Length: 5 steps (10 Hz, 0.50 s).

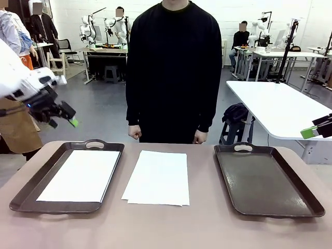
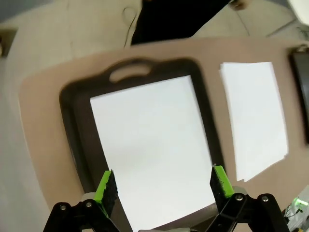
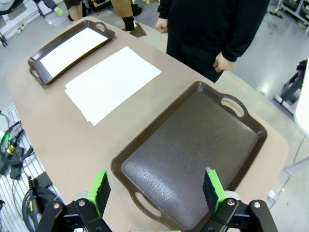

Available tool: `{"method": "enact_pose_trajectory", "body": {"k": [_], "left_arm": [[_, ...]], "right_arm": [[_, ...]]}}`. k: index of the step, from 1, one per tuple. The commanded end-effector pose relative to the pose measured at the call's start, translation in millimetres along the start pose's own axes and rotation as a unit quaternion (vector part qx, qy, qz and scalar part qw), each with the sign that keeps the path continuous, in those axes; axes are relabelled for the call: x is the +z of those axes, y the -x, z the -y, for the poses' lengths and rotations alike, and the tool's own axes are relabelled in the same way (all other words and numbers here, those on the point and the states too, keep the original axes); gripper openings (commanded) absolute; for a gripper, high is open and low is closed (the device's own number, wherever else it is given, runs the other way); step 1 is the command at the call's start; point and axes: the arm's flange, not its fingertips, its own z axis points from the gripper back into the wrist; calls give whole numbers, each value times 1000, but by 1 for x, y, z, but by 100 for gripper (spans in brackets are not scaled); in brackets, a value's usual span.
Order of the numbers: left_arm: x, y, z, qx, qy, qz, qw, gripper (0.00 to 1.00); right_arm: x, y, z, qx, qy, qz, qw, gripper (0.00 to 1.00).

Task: Sort the A4 documents.
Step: Receive the A4 Paper.

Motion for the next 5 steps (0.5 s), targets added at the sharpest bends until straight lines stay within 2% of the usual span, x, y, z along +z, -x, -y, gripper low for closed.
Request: {"method": "enact_pose_trajectory", "body": {"k": [1, 3, 5], "left_arm": [[24, 33, -5, -72, 72, 38, 994, 100], [48, 50, 11, -164, 73, 42, 983, 100], [82, 59, 33, -235, 66, 114, 963, 100]], "right_arm": [[-2, 0, 0, 0, -4, 1, 1000, 100], [-2, 0, 0, 0, -4, 1, 1000, 100], [-2, 0, 0, 0, -4, 1, 1000, 100]]}}
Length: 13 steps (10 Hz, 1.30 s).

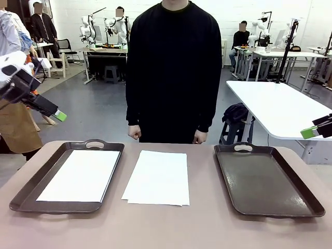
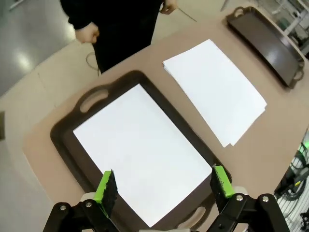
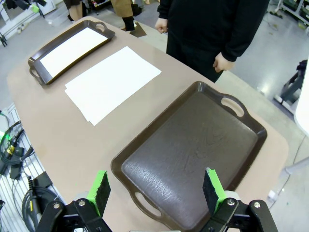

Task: Sort the A4 documents.
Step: Receive the A4 Paper.

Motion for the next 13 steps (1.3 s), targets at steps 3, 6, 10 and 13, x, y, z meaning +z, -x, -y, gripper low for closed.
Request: {"method": "enact_pose_trajectory", "body": {"k": [3, 6, 10, 13], "left_arm": [[19, 4, 17, -40, -31, 57, 997, 100], [17, 9, 17, -17, 4, 65, 998, 100], [18, 11, 19, 1, 1, 75, 997, 100], [19, 9, 16, -9, -6, 60, 998, 100]], "right_arm": [[-2, 0, 0, 0, -5, 1, 1000, 100], [-2, 0, 0, 0, -5, 1, 1000, 100], [-2, 0, 0, 0, -5, 1, 1000, 100], [-2, 0, 0, 0, -5, 1, 1000, 100]]}}
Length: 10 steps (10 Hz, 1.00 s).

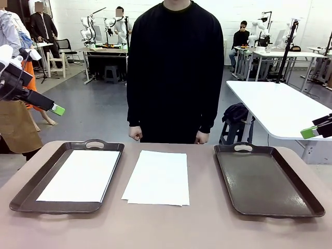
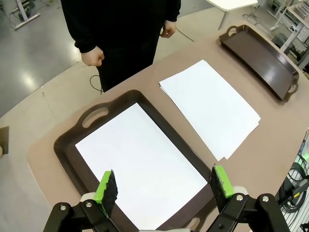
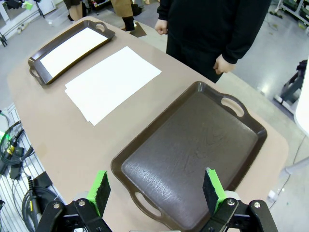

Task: Sort the A4 documents.
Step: Receive the A4 Paper.

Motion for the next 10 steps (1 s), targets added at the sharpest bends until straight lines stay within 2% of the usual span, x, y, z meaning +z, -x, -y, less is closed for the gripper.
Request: {"method": "enact_pose_trajectory", "body": {"k": [1, 10], "left_arm": [[0, 0, 0, -9, 1, 1, 1000, 100], [0, 0, 0, -9, 1, 1, 1000, 100]], "right_arm": [[-2, 0, 0, 0, -5, 1, 1000, 100], [-2, 0, 0, 0, -5, 1, 1000, 100]]}}
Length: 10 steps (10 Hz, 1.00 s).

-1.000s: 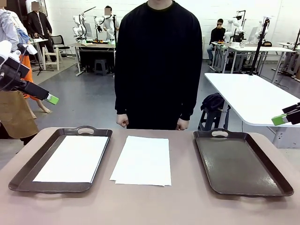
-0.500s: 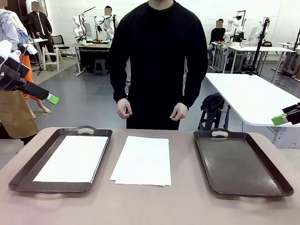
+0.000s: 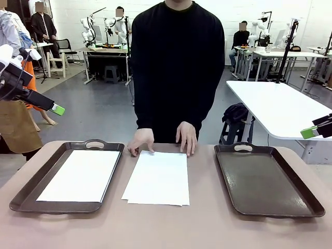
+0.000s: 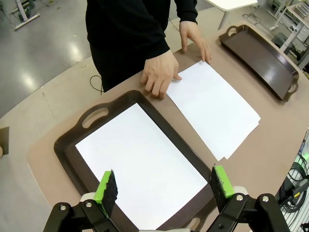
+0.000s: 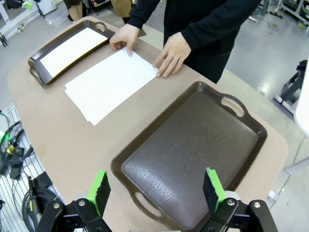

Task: Sort the A4 documents.
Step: Receive the A4 Paper.

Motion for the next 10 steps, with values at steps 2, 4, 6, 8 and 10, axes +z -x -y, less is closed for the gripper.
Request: {"method": "enact_pose_trajectory", "body": {"k": [2, 4, 6, 8, 10], "left_arm": [[0, 0, 0, -8, 1, 1, 1000, 100], [0, 0, 0, -8, 1, 1, 1000, 100], [0, 0, 0, -8, 1, 1, 1000, 100], [0, 0, 0, -8, 1, 1, 1000, 100], [0, 0, 0, -8, 1, 1, 1000, 100]], "right_arm": [[-2, 0, 0, 0, -5, 1, 1000, 100], [-2, 0, 0, 0, -5, 1, 1000, 100], [-2, 0, 0, 0, -5, 1, 1000, 100], [-2, 0, 0, 0, -5, 1, 1000, 100], [-2, 0, 0, 0, -5, 1, 1000, 100]]}}
